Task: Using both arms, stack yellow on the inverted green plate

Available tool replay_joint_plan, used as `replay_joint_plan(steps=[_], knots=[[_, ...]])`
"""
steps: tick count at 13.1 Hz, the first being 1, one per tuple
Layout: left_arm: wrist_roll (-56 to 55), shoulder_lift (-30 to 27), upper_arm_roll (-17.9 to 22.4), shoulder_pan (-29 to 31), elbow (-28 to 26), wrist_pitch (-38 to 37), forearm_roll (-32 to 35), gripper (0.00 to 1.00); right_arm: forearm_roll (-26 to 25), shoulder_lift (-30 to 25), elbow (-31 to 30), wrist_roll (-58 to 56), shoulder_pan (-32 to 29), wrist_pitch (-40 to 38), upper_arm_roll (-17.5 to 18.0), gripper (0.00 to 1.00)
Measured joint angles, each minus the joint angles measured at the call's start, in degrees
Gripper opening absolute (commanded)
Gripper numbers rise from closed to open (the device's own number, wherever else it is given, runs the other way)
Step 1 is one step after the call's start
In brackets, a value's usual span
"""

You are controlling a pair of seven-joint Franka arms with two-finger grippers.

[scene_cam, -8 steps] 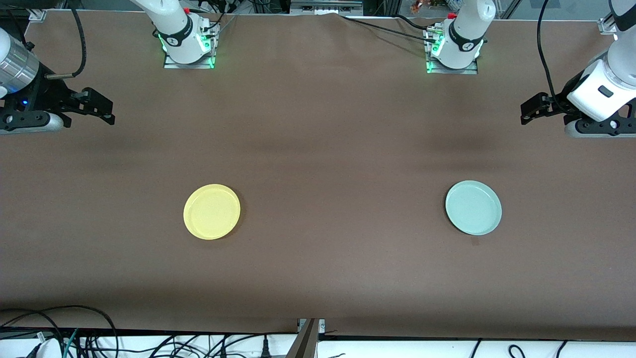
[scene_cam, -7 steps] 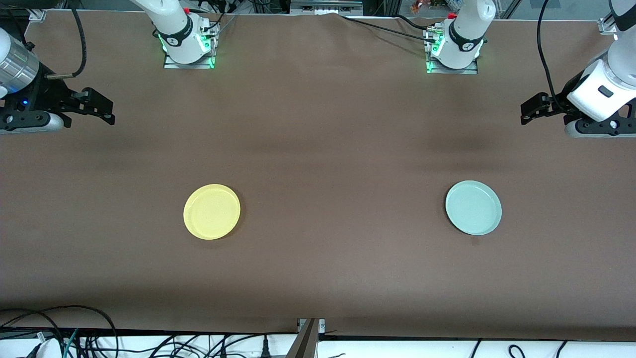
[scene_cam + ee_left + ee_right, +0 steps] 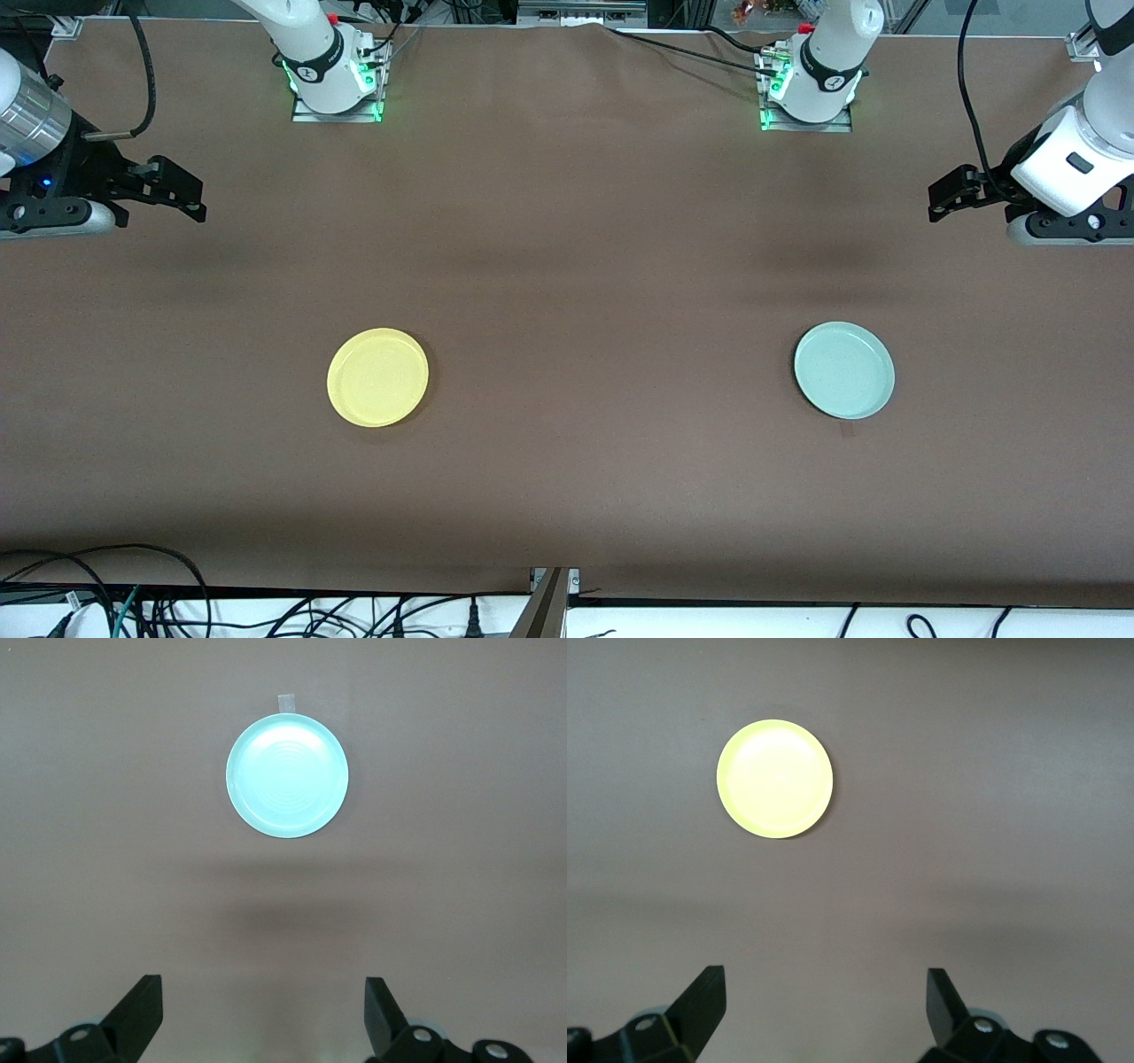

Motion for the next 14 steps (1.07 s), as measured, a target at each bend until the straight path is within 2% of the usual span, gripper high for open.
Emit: replay_joint_plan(steps=[5, 14], knots=[[0.0, 0.76, -0.03, -0.02, 0.0, -0.07, 0.0, 1.0, 0.0, 0.0, 0.0, 0.0, 0.0, 0.0, 0.0, 1.0], [0.23, 6.21, 0.43, 0.44, 0.06, -0.51, 0.0, 1.0, -0.03, 0.16, 0.0, 0.0, 0.0, 0.01, 0.0, 1.0]])
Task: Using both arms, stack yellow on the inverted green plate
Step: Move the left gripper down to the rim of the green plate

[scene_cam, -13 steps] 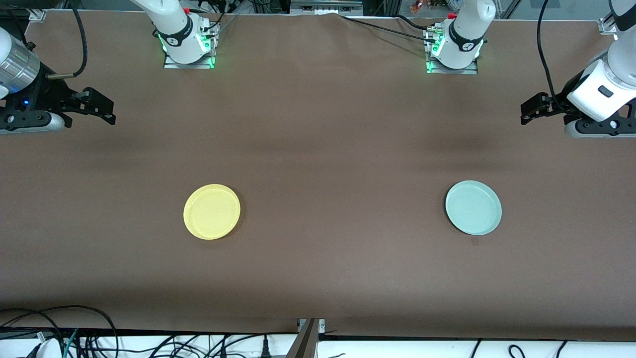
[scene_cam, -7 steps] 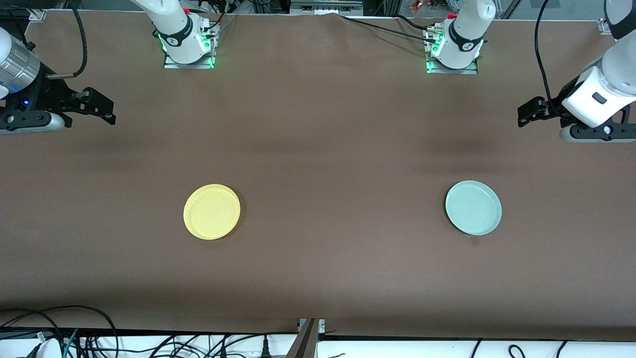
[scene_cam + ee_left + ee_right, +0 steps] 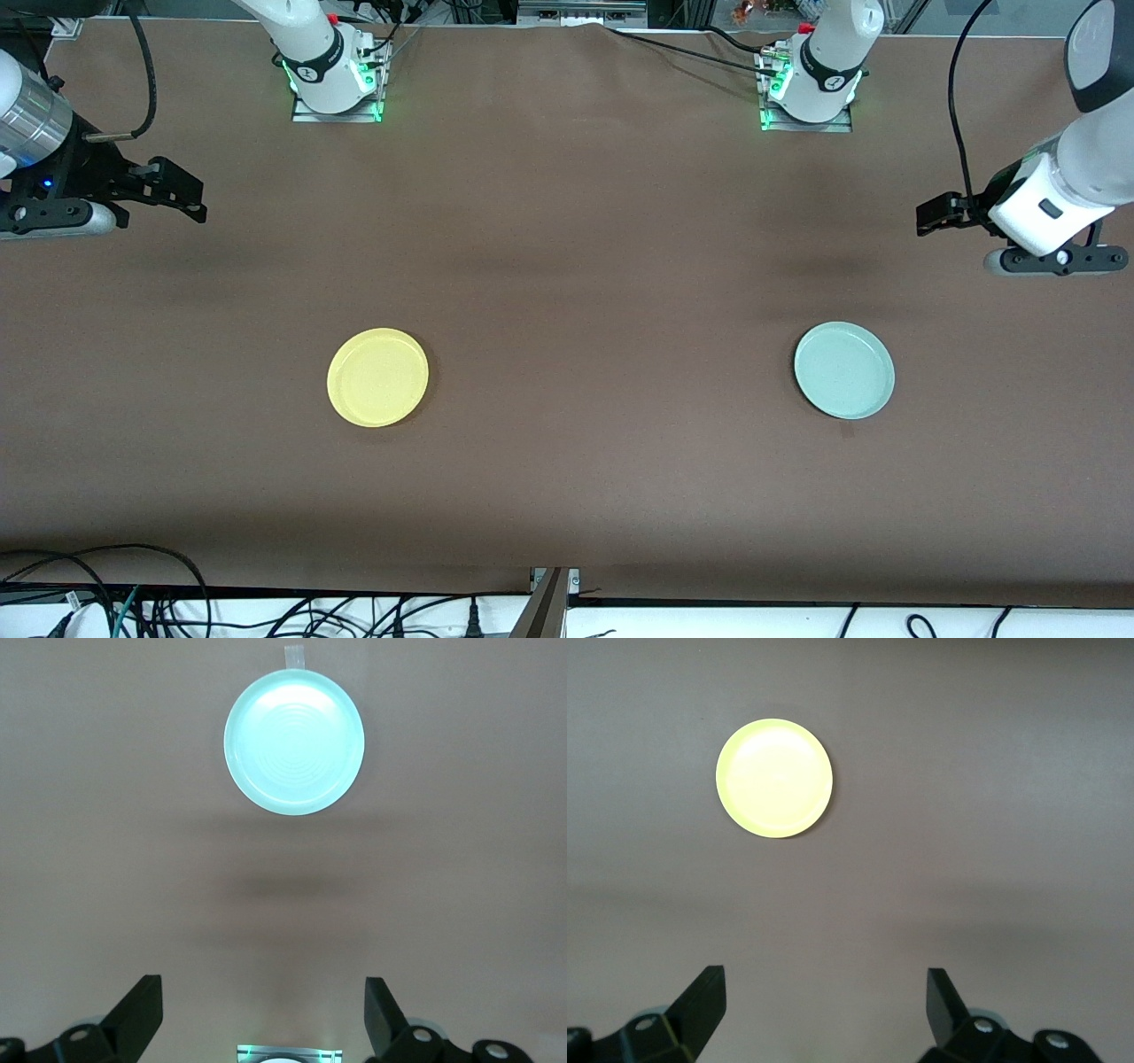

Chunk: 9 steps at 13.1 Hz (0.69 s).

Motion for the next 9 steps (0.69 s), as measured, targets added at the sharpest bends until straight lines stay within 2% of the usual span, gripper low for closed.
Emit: replay_joint_plan(steps=[3, 9], knots=[[5.39, 6.83, -0.2, -0.07, 0.45, 7.8, 0.0, 1.0, -0.01, 0.06, 0.0, 0.0, 0.0, 0.01, 0.0, 1.0], [28.08, 24.38, 0.27, 2.08, 2.02, 26.49, 0.0, 1.0, -1.33, 0.26, -0.03, -0.01, -0.02, 0.03, -0.03, 1.0]])
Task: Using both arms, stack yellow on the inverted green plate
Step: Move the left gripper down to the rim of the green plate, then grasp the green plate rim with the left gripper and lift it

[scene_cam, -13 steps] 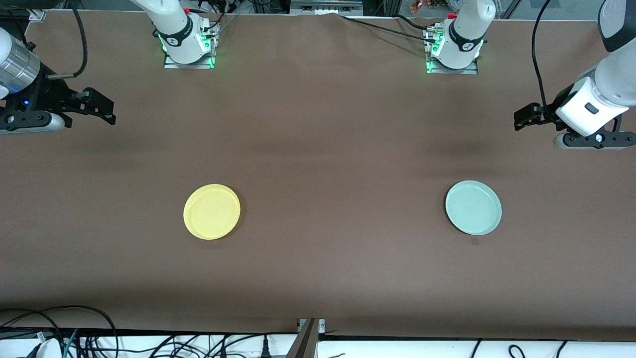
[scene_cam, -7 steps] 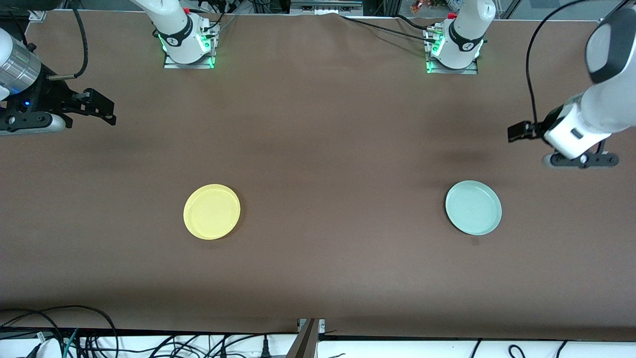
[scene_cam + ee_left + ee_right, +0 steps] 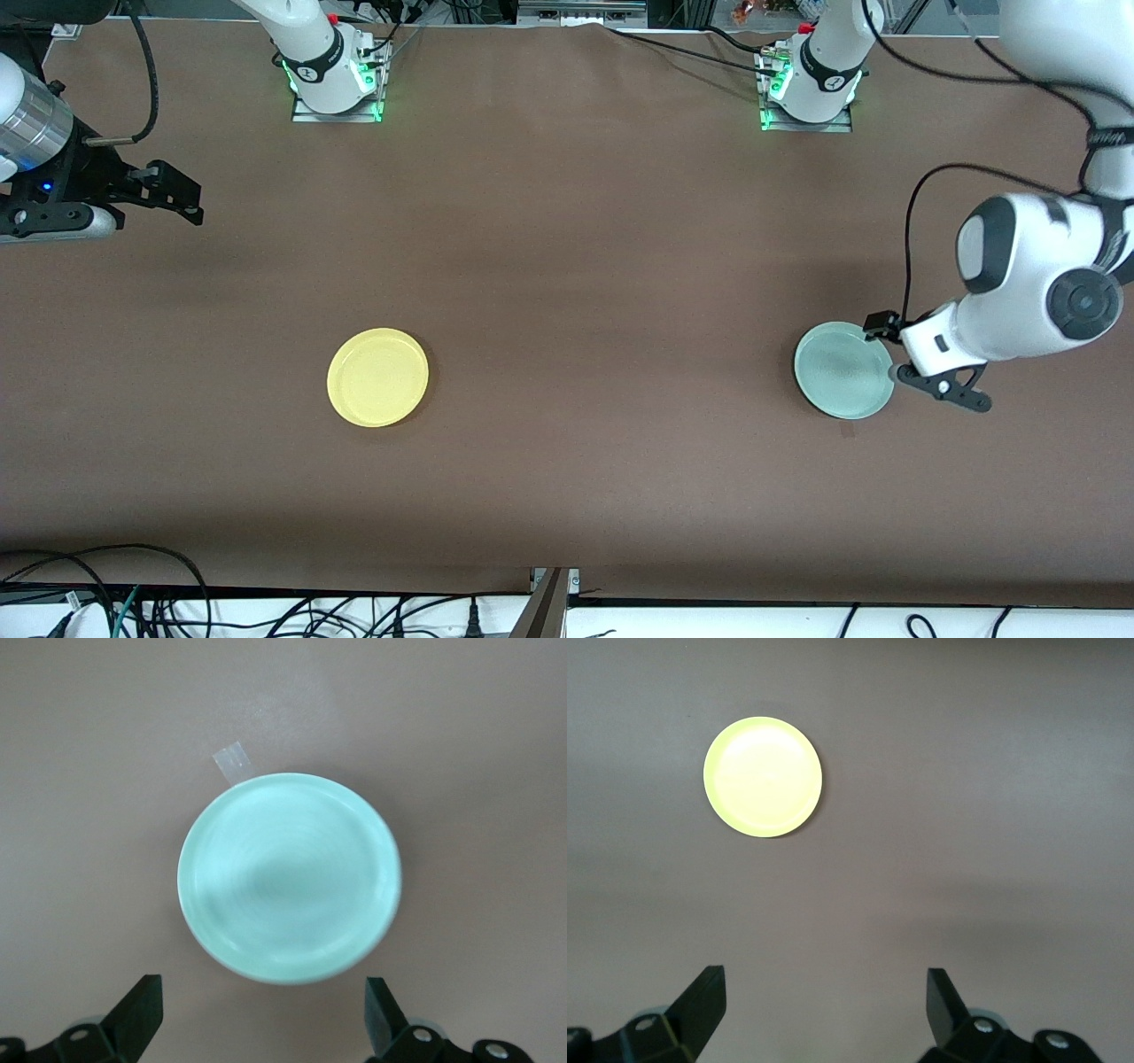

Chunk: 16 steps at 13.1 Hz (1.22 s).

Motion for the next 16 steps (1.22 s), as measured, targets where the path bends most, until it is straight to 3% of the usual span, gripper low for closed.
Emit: replay_joint_plan(steps=[4, 8, 9, 11, 12, 16], knots=[[10.62, 8.85, 0.02, 1.65, 0.76, 12.19, 0.0, 1.0, 0.0, 0.01, 0.01, 0.0, 0.02, 0.04, 0.03, 1.0], [14.68, 13.31, 0.02, 2.28, 1.31, 18.33, 0.0, 1.0, 0.0, 0.02, 0.01, 0.0, 0.02, 0.18, 0.04, 1.0], [14.84, 13.98, 0.01, 2.33, 1.39, 19.16, 0.0, 0.94, 0.0, 0.08, 0.02, 0.0, 0.03, 0.4, 0.04, 1.0], [15.06, 14.57, 0.02, 2.6, 1.6, 19.45, 0.0, 0.26, -0.01, 0.49, 0.01, 0.0, 0.03, 0.91, 0.06, 1.0], [15.14, 14.6, 0.02, 2.65, 1.65, 19.47, 0.0, 0.01, -0.04, 0.7, 0.01, 0.0, 0.02, 1.0, 0.06, 1.0], [17.16, 14.59, -0.03, 2.65, 2.16, 19.46, 0.0, 0.0, -0.1, 0.9, 0.02, 0.0, -0.01, 1.03, 0.0, 1.0]])
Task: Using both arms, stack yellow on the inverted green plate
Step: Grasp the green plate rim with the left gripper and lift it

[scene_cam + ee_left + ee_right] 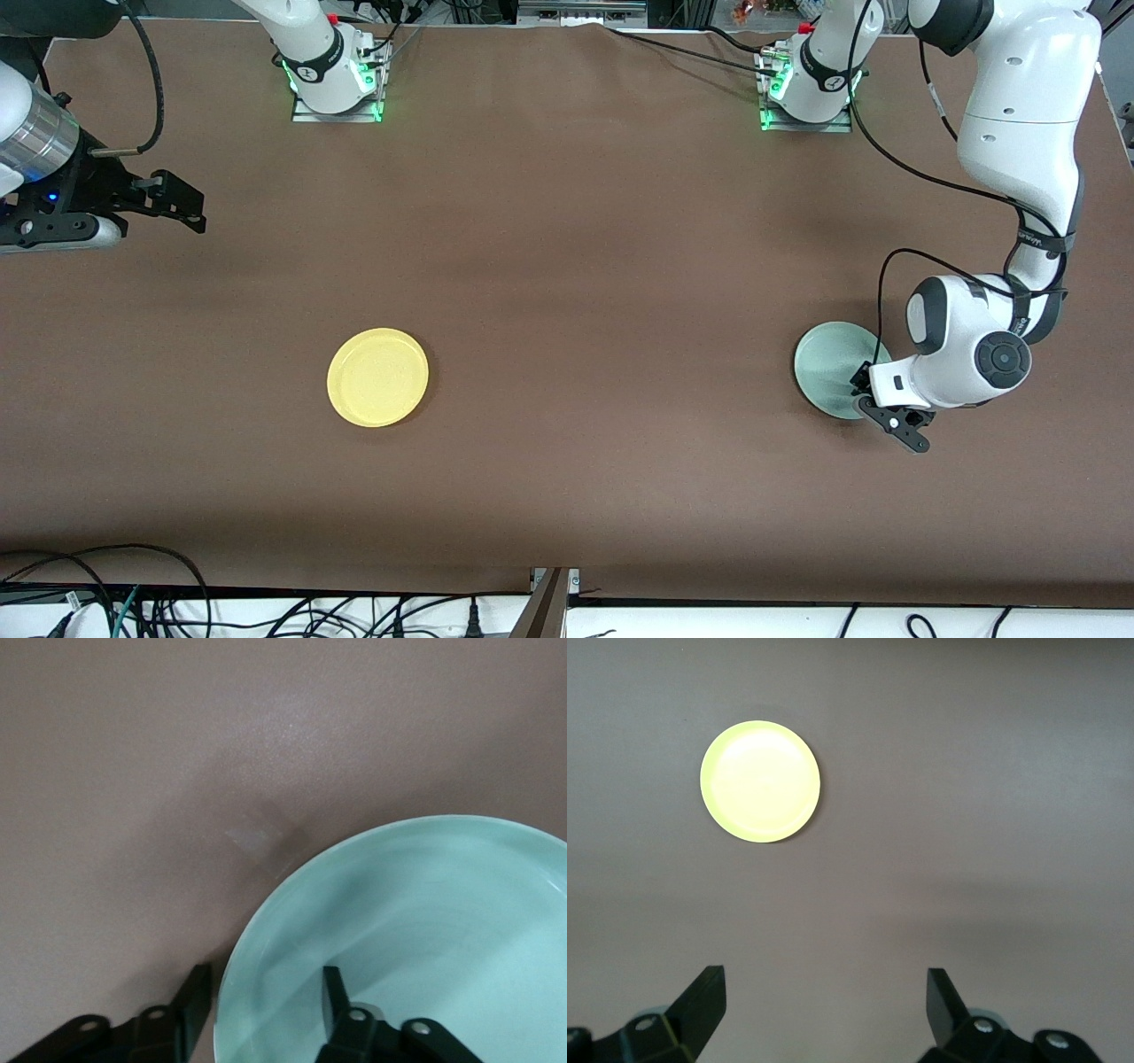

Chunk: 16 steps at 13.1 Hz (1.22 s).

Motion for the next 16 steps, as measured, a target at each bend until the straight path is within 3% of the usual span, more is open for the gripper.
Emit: replay_joint_plan(steps=[4, 9, 12, 16], knots=[[1.41, -0.06, -0.06, -0.06, 0.91, 0.0, 0.43, 0.0, -0.02, 0.0, 0.01, 0.0, 0.04, 0.12, 0.07, 1.0], [0.79, -3.14, -1.04, -2.78, 2.98, -0.64, 8.24, 0.0, -0.04, 0.0, 0.01, 0.0, 0.07, 0.22, 0.16, 1.0], [-4.85, -6.23, -1.13, -8.24, 4.13, -5.12, 19.44, 0.0, -0.03, 0.26, 0.01, -0.02, 0.16, 0.23, 0.27, 1.0], [-15.85, -7.14, -1.34, -19.84, 11.65, -21.26, 33.42, 0.0, -0.03, 1.01, 0.01, -0.03, 0.23, 0.27, 0.28, 1.0]])
